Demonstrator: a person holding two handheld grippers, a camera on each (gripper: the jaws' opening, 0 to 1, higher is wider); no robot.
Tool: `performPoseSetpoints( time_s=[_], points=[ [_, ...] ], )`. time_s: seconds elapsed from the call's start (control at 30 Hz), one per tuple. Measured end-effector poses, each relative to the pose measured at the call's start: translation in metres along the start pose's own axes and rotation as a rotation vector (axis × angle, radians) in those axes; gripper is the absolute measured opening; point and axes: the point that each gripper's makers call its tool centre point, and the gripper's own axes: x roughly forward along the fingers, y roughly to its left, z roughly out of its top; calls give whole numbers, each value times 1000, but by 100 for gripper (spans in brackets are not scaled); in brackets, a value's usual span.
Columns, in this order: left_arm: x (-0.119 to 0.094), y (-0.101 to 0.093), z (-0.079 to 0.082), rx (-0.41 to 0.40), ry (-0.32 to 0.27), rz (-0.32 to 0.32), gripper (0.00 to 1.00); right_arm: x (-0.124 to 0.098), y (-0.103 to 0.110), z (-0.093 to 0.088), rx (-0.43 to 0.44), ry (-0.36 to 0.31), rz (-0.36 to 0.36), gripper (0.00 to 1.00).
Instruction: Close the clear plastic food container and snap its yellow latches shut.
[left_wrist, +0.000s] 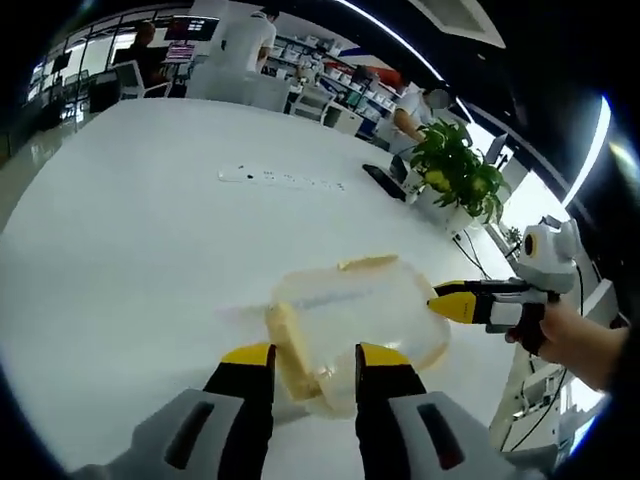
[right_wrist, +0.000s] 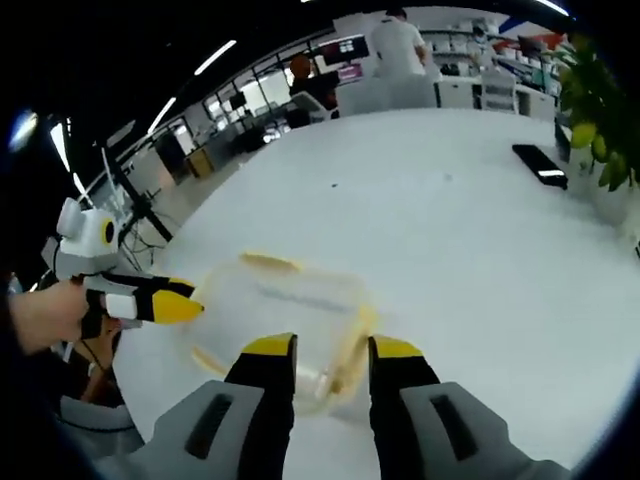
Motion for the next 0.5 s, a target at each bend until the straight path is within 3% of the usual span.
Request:
performPoseSetpoints(
  time_s=[0.13,0.3,0.5],
  points=[
    [0,0,1,0,-3,1,24,1,0,0,20,-6,-8,26],
    [1,0,0,-15,-12,2,24,2,-2,-3,134,-7,1,26],
    [1,2,-2,-97,-18,-5,23,2,-1,-3,139,-4,1,26]
  ],
)
